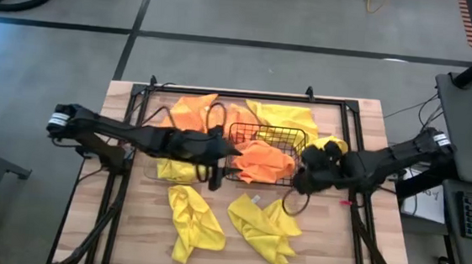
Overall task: Sort microfiber towel by color & place in baskets
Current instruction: Put the yellow towel into the transparent bin
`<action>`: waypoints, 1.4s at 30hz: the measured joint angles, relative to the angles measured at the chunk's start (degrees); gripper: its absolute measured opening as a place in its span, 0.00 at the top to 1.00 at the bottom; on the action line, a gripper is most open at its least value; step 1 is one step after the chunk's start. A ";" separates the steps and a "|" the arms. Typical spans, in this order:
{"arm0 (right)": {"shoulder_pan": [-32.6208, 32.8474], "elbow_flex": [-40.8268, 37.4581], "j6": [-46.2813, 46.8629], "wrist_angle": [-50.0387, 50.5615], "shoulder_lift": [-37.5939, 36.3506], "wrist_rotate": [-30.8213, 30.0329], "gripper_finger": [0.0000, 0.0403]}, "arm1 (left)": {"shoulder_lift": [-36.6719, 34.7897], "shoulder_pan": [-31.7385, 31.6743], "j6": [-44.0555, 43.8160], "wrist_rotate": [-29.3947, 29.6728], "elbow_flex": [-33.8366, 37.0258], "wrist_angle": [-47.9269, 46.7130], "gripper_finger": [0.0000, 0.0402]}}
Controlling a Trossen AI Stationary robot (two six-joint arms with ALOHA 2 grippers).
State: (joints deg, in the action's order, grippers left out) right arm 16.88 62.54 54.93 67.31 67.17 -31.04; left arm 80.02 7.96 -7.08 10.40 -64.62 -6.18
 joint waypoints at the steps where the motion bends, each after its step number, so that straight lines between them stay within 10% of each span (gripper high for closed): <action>1: -1.49 0.00 -0.19 1.16 -0.51 0.71 0.48 | -1.36 0.87 -0.41 1.30 1.05 0.68 0.46; 27: -29.89 -0.61 -4.37 17.05 -6.26 17.15 0.48 | -21.60 9.03 6.58 16.31 8.50 -13.43 0.46; 42: -14.36 -11.04 16.77 15.57 -10.15 23.63 0.48 | -29.01 9.03 4.92 17.58 13.40 -13.28 0.46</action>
State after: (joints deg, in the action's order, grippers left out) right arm 2.52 51.50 71.69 82.88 57.02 -7.41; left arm 51.01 16.99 -2.15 27.99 -51.22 -19.46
